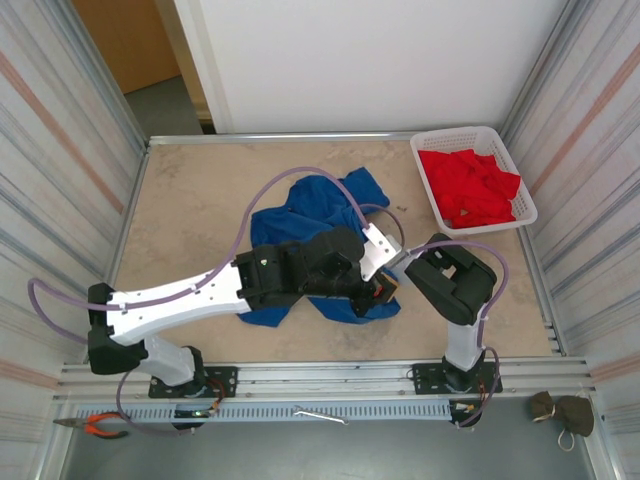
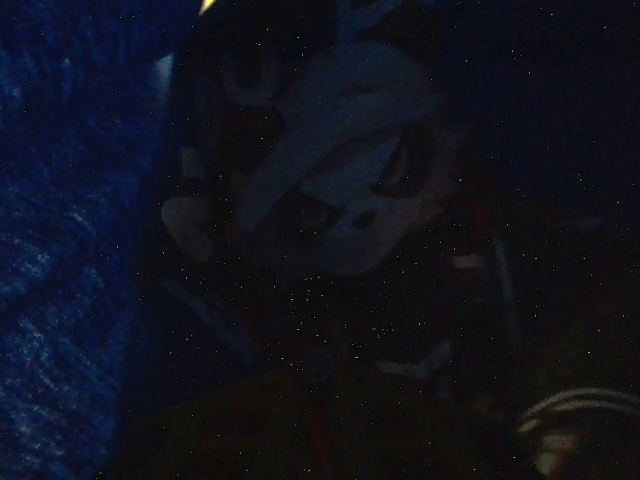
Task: Fold the inside-out t-shirt
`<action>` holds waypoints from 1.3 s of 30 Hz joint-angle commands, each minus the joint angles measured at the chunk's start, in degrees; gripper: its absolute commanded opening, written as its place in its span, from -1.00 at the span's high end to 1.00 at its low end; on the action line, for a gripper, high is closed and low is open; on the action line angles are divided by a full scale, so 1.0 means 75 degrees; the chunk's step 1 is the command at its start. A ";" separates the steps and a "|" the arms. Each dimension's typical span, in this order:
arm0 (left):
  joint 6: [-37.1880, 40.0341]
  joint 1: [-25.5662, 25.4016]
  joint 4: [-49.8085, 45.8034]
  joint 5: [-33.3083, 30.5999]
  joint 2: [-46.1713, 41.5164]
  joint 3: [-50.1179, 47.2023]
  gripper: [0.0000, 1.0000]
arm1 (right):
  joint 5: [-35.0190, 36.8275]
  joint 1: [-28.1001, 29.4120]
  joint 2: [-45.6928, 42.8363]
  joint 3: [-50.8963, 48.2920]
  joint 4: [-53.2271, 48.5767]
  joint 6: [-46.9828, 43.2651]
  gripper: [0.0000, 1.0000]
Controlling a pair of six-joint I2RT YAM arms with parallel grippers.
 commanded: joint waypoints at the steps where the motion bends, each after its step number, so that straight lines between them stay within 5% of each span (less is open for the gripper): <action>1: -0.0166 -0.0050 0.0821 0.0551 0.0107 0.0432 1.00 | -0.0385 0.0014 0.0296 0.0359 0.0324 0.0200 0.49; 10: -0.0157 -0.0454 0.1310 0.1102 0.0504 0.1839 1.00 | -0.0493 -0.0490 0.0735 0.0852 0.0377 0.0473 -0.37; 16: -0.0461 -0.0491 0.1809 0.1463 0.0331 0.1783 1.00 | -0.0275 -0.0651 0.0832 0.1195 -0.0495 0.0696 -0.71; 23: -0.0123 -0.0769 0.1806 0.1223 -0.0047 0.1973 1.00 | -0.0179 -0.0698 0.1014 0.1387 -0.0636 0.1121 -0.92; 30: -0.0702 0.0056 0.2220 0.0376 -0.0953 0.0320 1.00 | -0.0150 -0.0730 0.1006 0.0871 0.0129 0.1208 -0.94; 39: -0.0762 0.0028 0.2466 0.0608 -0.0883 0.0375 1.00 | 0.1740 -0.0526 0.0795 0.1691 -0.3275 0.2456 -0.98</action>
